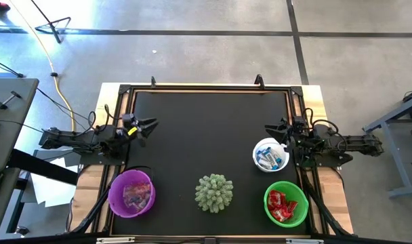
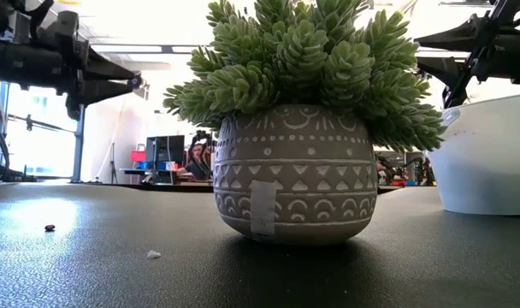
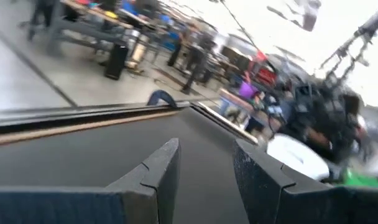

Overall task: Sort candy
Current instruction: Return to home position

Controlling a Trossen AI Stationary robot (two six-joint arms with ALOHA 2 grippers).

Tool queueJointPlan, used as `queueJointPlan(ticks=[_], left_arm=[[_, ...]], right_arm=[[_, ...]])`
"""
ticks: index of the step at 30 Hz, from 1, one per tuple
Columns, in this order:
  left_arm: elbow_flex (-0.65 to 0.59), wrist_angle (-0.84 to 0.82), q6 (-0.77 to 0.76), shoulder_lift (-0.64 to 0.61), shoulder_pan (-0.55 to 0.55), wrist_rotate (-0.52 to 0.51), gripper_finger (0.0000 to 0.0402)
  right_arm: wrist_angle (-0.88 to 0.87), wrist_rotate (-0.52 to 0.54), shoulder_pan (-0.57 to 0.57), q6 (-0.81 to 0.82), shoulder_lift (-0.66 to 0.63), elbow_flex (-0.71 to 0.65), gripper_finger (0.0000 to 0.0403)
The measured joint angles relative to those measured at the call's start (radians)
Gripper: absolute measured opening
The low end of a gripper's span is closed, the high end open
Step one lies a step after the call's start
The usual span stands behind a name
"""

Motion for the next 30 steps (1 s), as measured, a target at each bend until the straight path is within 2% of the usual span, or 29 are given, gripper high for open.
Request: queueJointPlan(ticks=[3, 10, 27, 30], left_arm=[[0.0, 0.001, -0.096, 0.0, 0.0, -0.034, 0.0131], [0.0, 0.001, -0.192, 0.0, 0.0, -0.004, 0.0131], [0.0, 0.002, -0.217, 0.0, -0.016, 0.017, 0.0131], [0.001, 0.001, -0.165, -0.003, -0.045, 0.079, 0.0131]], right_arm=[[0.0, 0.0, 0.0, 0.0, 0.0, 0.0, 0.0126], [0.0, 0.0, 0.0, 0.0, 0.0, 0.0, 0.0126], [0.0, 0.0, 0.0, 0.0, 0.0, 0.0, 0.0126], [0.0, 0.0, 0.0, 0.0, 0.0, 0.0, 0.0126]])
